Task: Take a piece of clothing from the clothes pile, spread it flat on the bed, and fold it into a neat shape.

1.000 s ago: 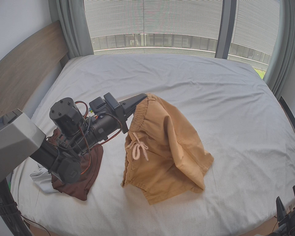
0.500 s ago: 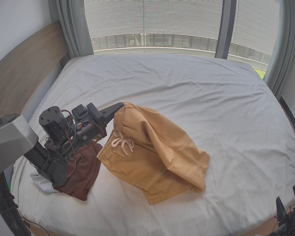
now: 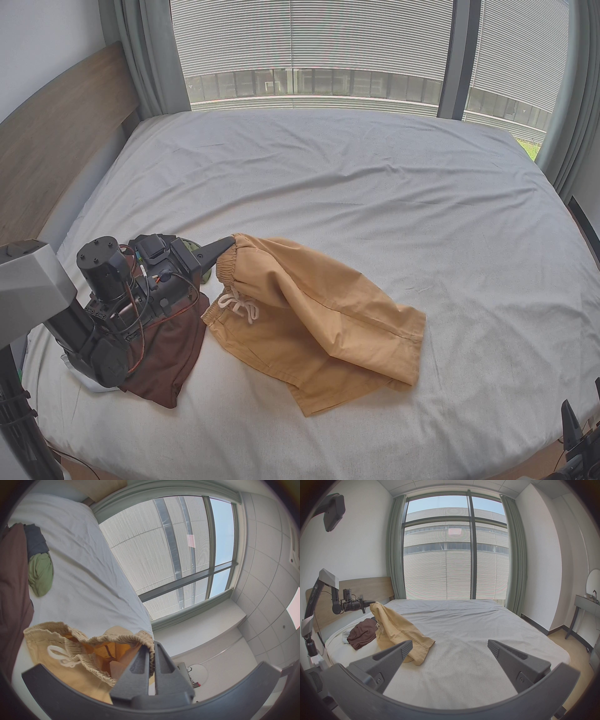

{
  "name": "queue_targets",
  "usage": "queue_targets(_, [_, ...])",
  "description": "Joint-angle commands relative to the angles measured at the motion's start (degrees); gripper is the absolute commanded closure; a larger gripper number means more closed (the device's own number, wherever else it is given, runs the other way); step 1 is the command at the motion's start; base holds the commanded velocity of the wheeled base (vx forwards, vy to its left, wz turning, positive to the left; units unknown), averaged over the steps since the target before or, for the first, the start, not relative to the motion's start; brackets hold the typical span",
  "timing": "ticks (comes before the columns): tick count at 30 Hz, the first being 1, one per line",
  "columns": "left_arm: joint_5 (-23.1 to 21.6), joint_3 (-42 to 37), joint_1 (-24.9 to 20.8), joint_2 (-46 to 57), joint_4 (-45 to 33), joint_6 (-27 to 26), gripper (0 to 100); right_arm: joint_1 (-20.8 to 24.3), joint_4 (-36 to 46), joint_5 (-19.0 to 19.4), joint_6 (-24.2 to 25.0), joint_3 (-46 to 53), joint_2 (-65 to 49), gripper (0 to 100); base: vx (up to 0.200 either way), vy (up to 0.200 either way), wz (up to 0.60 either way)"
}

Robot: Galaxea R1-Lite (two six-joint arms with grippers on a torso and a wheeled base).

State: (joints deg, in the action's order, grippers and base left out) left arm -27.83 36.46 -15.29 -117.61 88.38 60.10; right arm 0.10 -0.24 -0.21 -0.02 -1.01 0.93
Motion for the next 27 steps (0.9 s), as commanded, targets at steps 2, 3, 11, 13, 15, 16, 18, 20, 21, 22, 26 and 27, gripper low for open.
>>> queue_targets(2, [0.41,-0.51,1.22,-3.41,0.12,-2.62,100,-0.01,-0.02,-0.06,0.02,1.01,-0.75,0,0.0,0.0,0.0])
queue_targets(3, [0.5,-0.51,1.31,-3.5,0.12,-2.71,100,-0.01,-0.02,-0.06,0.02,1.01,-0.75,0,0.0,0.0,0.0])
queue_targets(11, [0.59,0.01,2.54,-5.43,0.21,-3.5,100,-0.01,-0.11,-0.41,0.11,1.01,-0.84,0,0.0,0.0,0.0])
queue_targets(13, [0.59,0.01,2.45,-5.43,0.12,-3.5,100,-0.01,-0.11,-0.41,0.11,1.01,-0.75,0,0.0,0.0,0.0])
queue_targets(15, [0.59,0.1,2.54,-5.43,0.21,-3.5,100,-0.01,-0.99,-0.32,0.02,1.01,-0.75,0,0.0,0.0,0.0])
queue_targets(16, [0.59,0.1,2.54,-5.34,0.12,-3.5,100,-0.1,-1.6,-0.06,0.02,0.22,-0.75,0,0.0,0.0,0.0])
queue_targets(18, [0.59,0.1,2.54,-5.17,0.21,-3.41,100,-0.19,-3.27,0.03,0.02,-5.49,-0.14,0,0.0,0.0,0.0])
queue_targets(20, [0.5,0.63,2.63,-5.26,0.12,-3.41,100,-0.01,-2.74,0.47,0.2,-11.73,3.64,0,0.0,0.0,0.0])
queue_targets(21, [0.5,0.89,2.63,-5.17,0.12,-3.41,100,0.25,-2.48,0.73,0.38,-13.05,6.1,0,0.0,0.0,0.0])
queue_targets(22, [0.5,1.07,2.54,-5.17,0.12,-3.41,100,1.05,-2.22,1.35,0.73,-14.11,9.88,0,0.0,0.0,0.0])
queue_targets(26, [0.5,1.33,2.63,-5.26,0.12,-3.41,100,6.14,-2.22,4.51,7.32,-15.95,17.44,0,0.0,0.0,0.0])
queue_targets(27, [0.59,1.33,2.63,-5.26,0.12,-3.41,100,7.2,-2.57,5.66,8.55,-17.53,20.26,0,0.0,0.0,0.0])
